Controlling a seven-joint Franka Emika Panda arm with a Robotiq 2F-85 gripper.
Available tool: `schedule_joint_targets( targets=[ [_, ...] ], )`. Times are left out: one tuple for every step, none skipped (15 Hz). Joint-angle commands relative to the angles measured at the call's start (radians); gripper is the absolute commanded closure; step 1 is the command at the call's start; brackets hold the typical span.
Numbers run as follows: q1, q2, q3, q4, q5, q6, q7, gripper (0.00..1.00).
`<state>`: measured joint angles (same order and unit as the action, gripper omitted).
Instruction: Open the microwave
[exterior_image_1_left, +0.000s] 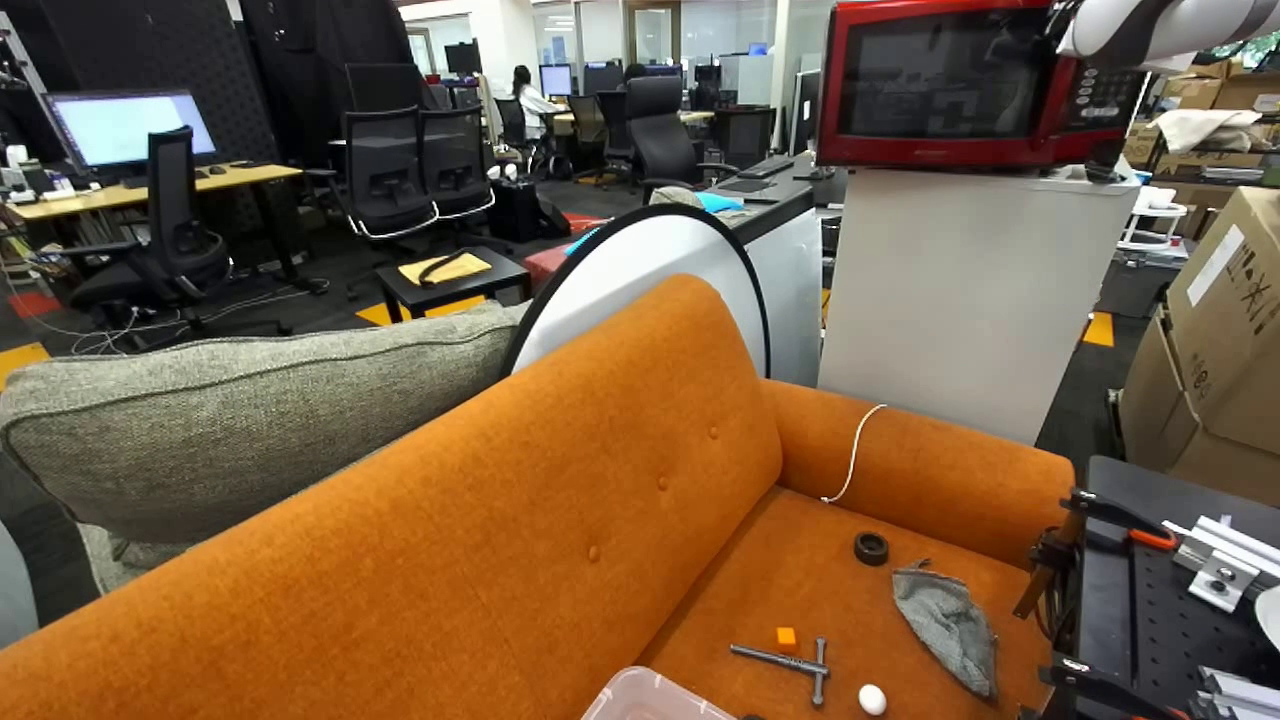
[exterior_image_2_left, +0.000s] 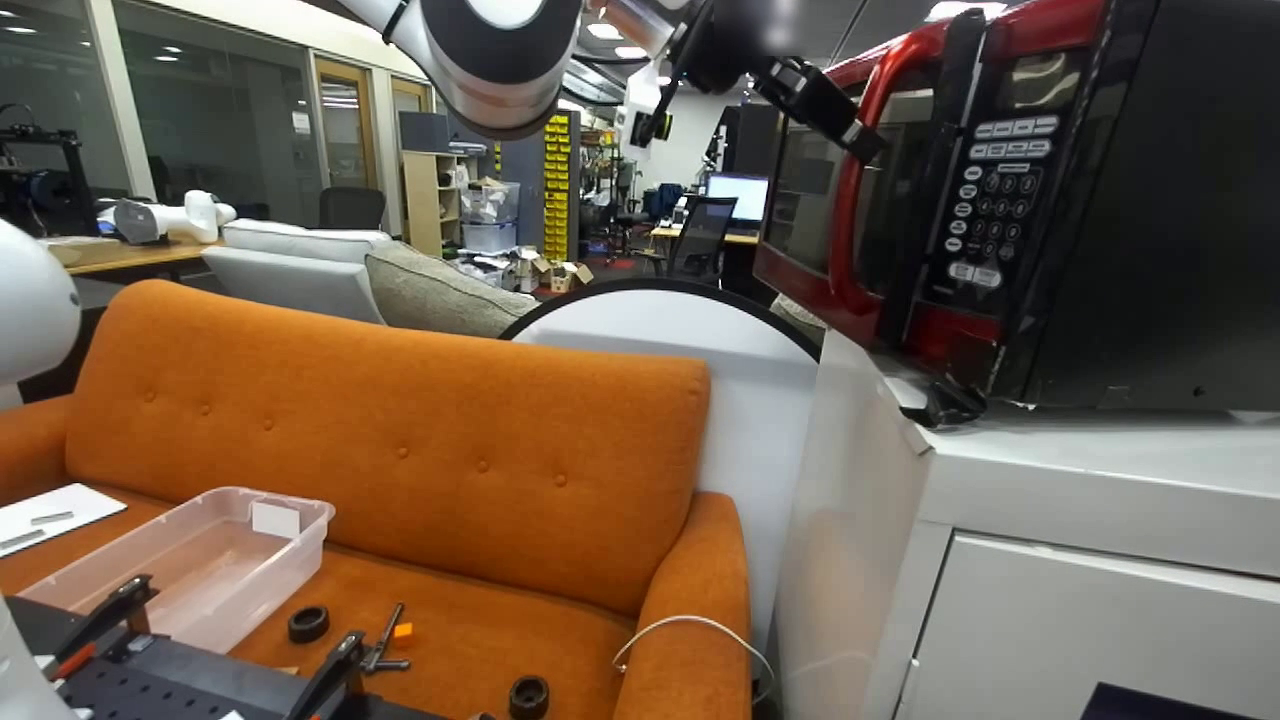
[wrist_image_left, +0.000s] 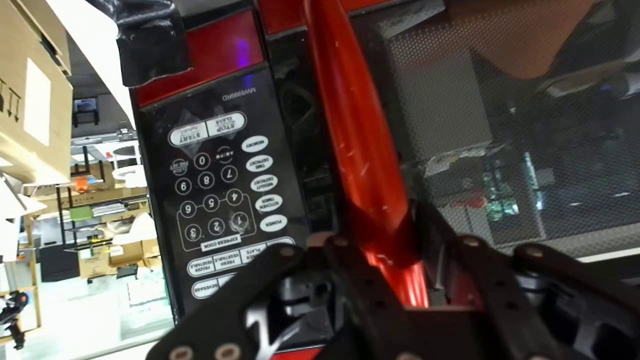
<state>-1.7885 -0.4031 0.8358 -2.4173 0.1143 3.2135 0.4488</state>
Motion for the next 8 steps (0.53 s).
schedule_joint_targets(
  targets=[
    [0.213,-0.003,-0.157,-0.073,0.027,-0.005,-0.044,0.9],
    [0.258,-0.015,-0.197,-0.089,0.025,-0.007,-0.05,0.9],
    [0.305,-0.026,-0.237,-0.106,0.025,-0.01,-0.055,0.9],
    [0.36,-0.039,-0.281,-0.121,0.026,-0.017,-0.061,0.9],
    [0.429,-0.049,-0.336,-0.137,0.027,-0.028,-0.073,0.9],
    [0.49,-0.063,-0.384,-0.157,0.026,-0.029,-0.084,0.9],
    [0.548,-0.081,-0.432,-0.176,0.023,-0.033,-0.095,0.9],
    [0.601,-0.1,-0.476,-0.195,0.021,-0.04,-0.104,0.9]
  ],
)
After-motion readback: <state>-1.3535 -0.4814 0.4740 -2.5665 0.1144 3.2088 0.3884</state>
